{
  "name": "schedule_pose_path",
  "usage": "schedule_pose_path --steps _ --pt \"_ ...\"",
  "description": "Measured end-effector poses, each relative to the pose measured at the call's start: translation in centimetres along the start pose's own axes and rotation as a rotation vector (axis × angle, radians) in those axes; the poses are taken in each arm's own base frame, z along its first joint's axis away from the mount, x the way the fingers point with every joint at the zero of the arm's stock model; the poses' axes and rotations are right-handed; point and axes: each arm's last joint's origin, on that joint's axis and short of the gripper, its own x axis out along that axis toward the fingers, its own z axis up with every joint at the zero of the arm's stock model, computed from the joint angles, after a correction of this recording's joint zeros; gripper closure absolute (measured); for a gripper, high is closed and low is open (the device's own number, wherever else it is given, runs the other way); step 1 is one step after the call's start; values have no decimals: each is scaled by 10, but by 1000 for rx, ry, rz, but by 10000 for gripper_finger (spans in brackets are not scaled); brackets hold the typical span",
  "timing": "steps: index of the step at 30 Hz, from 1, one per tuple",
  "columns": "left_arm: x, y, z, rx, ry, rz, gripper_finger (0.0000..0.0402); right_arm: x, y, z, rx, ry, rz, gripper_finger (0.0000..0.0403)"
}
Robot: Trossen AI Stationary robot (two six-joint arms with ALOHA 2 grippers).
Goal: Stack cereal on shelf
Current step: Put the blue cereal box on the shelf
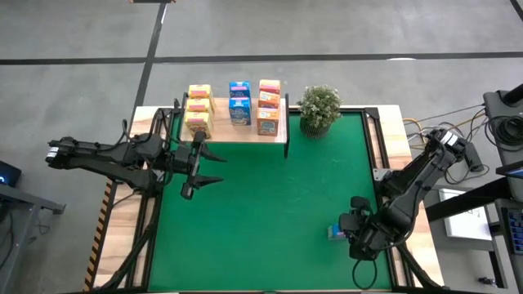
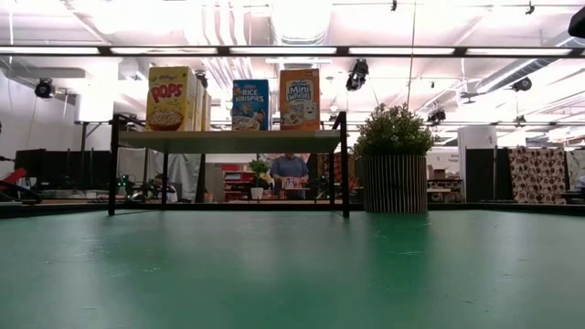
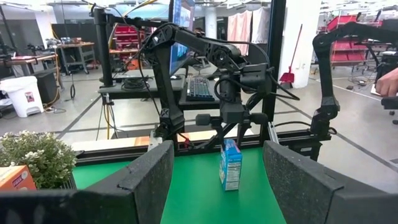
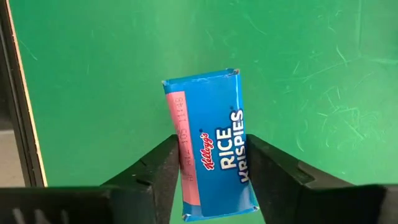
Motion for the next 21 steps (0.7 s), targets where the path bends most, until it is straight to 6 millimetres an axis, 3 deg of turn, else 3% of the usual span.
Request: schedule_pose_path --steps 12,16,21 --pt "0 0 0 0 -2 1 171 -3 1 6 23 -22 14 273" --pt "0 0 1 0 -14 1 171 -11 -5 25 84 -114 -8 273" --pt "0 0 1 15 -15 1 171 -24 -16 65 81 -262 21 273"
